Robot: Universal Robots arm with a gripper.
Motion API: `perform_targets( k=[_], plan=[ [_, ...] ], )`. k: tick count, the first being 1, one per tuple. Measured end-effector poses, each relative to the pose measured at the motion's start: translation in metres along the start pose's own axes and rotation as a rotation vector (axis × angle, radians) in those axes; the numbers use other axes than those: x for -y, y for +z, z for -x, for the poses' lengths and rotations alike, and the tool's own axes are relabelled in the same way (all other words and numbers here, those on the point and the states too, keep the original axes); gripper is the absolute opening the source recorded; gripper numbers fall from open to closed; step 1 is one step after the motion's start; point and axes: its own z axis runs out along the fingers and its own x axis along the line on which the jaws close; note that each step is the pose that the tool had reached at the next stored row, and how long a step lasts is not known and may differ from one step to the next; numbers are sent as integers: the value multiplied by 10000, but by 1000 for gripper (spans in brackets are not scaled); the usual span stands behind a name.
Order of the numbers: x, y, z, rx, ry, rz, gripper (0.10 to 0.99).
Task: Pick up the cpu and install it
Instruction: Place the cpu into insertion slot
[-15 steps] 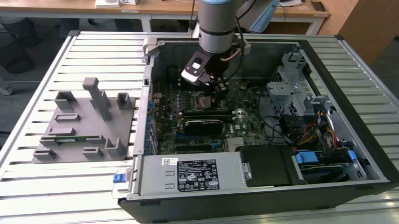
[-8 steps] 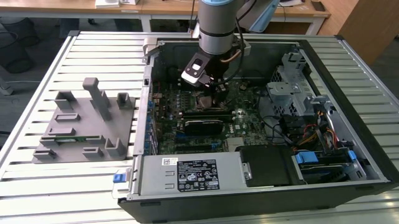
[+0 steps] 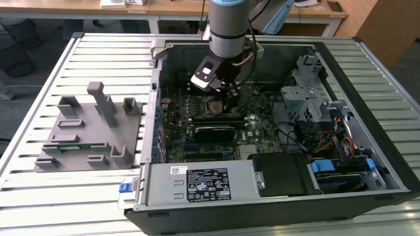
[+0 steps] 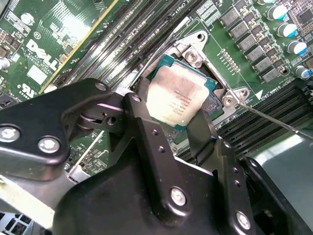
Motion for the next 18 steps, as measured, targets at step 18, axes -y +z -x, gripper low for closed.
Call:
perform_targets(
  k=[18],
  plan=[
    [-3, 31, -13, -80, 3, 24, 533]
  ],
)
